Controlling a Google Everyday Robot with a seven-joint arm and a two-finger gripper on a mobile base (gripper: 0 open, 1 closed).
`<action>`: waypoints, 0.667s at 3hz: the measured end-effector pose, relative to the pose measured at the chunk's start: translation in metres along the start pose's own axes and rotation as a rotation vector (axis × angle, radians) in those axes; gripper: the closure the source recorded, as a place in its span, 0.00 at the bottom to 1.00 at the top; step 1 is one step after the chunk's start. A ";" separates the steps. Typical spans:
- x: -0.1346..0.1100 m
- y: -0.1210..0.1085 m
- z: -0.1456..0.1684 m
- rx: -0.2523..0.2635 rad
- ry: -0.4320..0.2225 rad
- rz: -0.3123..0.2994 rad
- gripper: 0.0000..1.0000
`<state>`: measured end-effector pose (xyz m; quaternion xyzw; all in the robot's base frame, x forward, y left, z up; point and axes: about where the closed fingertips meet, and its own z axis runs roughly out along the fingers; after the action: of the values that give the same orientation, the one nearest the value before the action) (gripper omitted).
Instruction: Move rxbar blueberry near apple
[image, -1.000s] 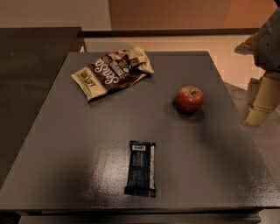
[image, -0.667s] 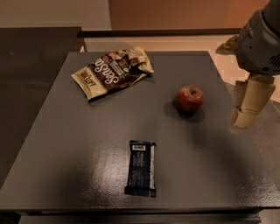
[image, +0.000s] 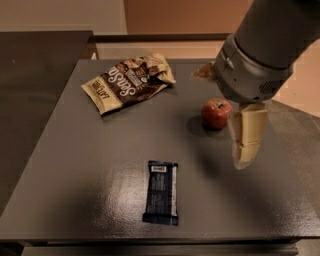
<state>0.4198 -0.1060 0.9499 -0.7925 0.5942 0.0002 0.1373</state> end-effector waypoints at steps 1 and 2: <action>-0.036 0.010 0.024 -0.064 -0.026 -0.212 0.00; -0.061 0.023 0.045 -0.106 -0.042 -0.396 0.00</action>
Offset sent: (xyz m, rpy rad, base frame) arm -0.0495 0.0848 -0.0728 -0.0940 0.0641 0.6515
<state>0.3877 -0.0449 0.9121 -0.8998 0.4230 0.0207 0.1052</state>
